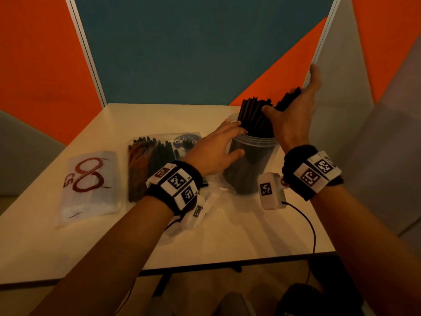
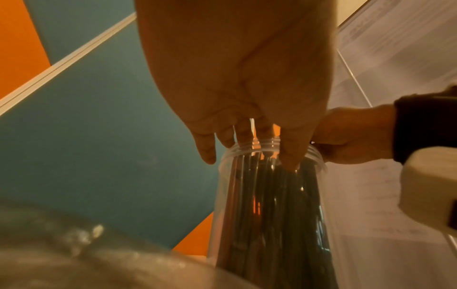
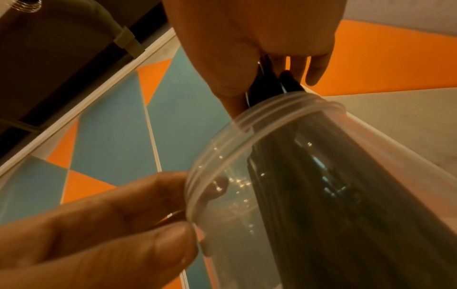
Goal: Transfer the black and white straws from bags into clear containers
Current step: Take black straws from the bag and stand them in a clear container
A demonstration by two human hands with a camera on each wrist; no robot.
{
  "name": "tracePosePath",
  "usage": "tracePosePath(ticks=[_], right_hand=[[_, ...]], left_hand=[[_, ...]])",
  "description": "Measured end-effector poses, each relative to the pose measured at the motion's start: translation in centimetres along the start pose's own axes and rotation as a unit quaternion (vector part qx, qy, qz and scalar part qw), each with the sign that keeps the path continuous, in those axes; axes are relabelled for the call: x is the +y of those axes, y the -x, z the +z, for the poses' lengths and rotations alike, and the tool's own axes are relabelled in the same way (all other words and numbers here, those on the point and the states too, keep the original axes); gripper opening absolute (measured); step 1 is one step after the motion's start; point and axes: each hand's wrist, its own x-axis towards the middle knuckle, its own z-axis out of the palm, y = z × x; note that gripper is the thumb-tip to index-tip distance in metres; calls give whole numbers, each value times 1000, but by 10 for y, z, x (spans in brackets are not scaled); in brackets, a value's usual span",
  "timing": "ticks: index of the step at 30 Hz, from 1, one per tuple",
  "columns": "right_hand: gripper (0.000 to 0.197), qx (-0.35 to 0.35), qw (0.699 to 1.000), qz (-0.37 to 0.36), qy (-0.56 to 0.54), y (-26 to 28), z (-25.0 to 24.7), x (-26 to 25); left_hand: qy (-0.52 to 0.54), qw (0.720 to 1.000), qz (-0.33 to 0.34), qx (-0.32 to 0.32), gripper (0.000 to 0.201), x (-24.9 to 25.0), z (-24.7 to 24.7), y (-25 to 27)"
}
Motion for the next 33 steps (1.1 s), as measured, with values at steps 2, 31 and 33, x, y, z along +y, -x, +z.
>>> tracePosePath(ticks=[2, 31, 33], right_hand=[[72, -44, 998, -4, 52, -1, -2, 1], [22, -413, 896, -106, 121, 106, -6, -85], [21, -552, 807, -87, 190, 126, 10, -89]], left_hand=[[-1, 1000, -1, -1, 50, 0, 0, 1], [-175, 923, -167, -300, 90, -20, -55, 56], [-162, 937, -154, -269, 58, -19, -63, 61]])
